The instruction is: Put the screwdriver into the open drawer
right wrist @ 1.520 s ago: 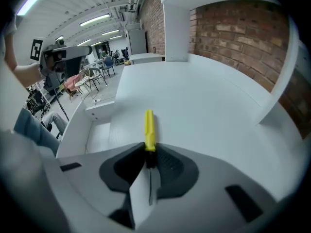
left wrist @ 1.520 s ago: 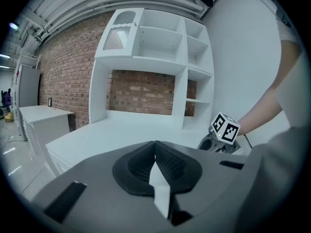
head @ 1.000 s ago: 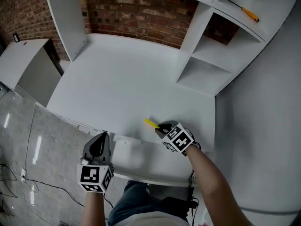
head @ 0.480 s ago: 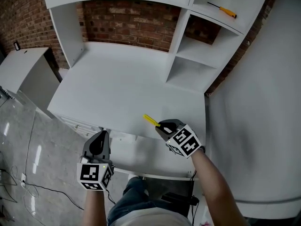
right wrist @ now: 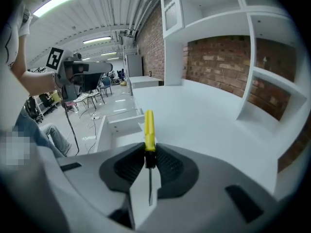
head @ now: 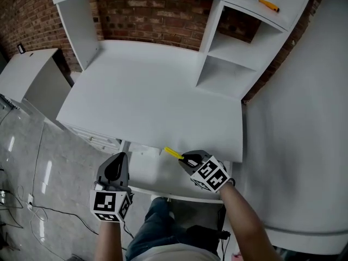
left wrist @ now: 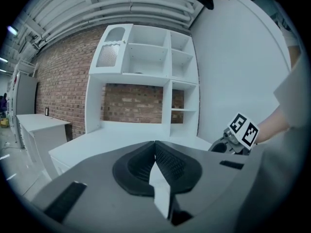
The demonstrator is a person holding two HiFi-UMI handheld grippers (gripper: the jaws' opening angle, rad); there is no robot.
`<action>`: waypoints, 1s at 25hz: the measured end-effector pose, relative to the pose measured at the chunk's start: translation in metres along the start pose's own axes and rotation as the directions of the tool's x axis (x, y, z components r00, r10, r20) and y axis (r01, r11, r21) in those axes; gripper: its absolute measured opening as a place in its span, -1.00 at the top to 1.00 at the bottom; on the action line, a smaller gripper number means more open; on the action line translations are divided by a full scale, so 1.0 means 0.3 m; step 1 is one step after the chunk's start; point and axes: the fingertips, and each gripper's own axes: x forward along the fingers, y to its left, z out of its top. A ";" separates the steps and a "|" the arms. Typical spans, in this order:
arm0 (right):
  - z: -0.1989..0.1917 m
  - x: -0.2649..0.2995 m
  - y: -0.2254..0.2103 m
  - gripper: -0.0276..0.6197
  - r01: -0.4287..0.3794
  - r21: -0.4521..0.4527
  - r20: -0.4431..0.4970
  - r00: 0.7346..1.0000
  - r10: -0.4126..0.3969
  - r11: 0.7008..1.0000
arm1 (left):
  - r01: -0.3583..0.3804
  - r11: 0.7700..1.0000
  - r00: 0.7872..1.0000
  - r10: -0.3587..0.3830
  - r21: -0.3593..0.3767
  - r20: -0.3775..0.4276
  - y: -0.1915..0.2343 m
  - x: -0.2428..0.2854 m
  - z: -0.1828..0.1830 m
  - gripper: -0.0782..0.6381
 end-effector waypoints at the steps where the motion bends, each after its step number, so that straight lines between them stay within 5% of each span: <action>1: -0.023 0.026 0.024 0.67 -0.020 -0.002 -0.016 1.000 0.020 1.000 | -0.003 1.000 1.000 0.003 0.001 -0.010 0.005 0.002 -0.013 0.74; 11: -0.263 0.297 0.160 0.67 -0.140 -0.016 -0.230 0.964 0.133 0.990 | 0.023 1.000 0.995 -0.025 -0.017 -0.094 0.015 0.038 -0.153 0.74; 25: -0.453 0.524 0.143 0.66 -0.148 -0.092 -0.424 0.901 0.096 0.985 | 0.005 0.999 0.989 -0.012 -0.052 -0.147 0.078 0.045 -0.273 0.74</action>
